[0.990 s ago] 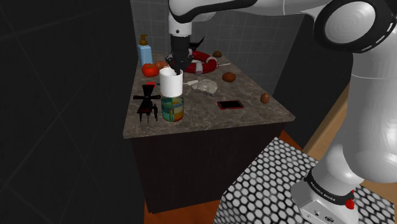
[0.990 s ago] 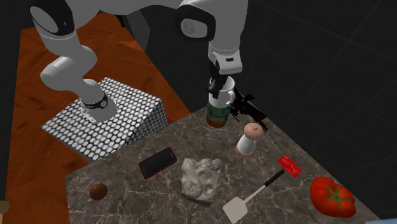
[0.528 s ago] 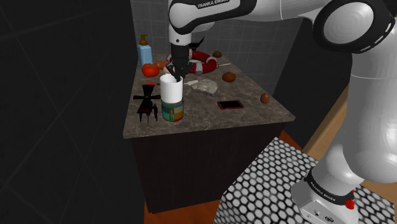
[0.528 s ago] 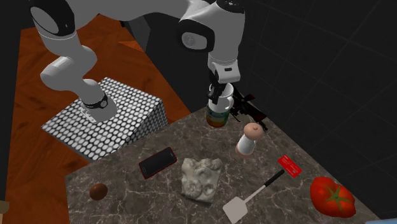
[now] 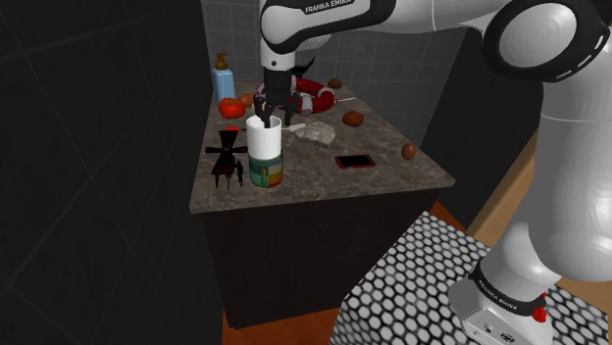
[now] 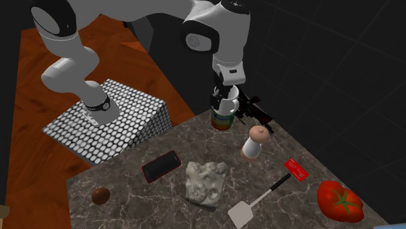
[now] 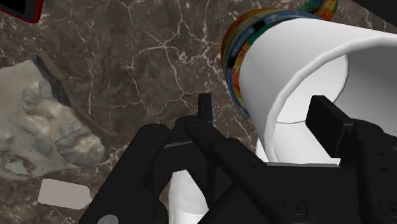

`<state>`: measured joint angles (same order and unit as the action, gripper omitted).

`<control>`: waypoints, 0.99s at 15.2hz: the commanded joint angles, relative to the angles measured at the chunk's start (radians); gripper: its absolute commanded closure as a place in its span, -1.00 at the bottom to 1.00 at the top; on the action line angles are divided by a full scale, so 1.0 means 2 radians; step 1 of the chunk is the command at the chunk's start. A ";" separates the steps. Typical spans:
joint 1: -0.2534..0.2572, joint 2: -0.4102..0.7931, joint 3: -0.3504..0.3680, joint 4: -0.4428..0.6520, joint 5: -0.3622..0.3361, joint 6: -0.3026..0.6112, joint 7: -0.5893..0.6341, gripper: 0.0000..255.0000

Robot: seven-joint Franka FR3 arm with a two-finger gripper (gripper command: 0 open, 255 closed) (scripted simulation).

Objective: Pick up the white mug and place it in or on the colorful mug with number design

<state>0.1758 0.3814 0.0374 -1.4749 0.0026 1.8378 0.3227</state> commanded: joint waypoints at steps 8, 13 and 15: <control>0.000 0.001 0.000 0.065 0.000 -0.064 0.000 -1.00; 0.000 0.001 0.000 0.065 0.000 -0.064 0.000 -1.00; 0.000 0.001 0.000 0.065 0.000 -0.064 0.000 -1.00</control>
<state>0.1756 0.3830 0.0373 -1.3453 0.0025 1.7100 0.3227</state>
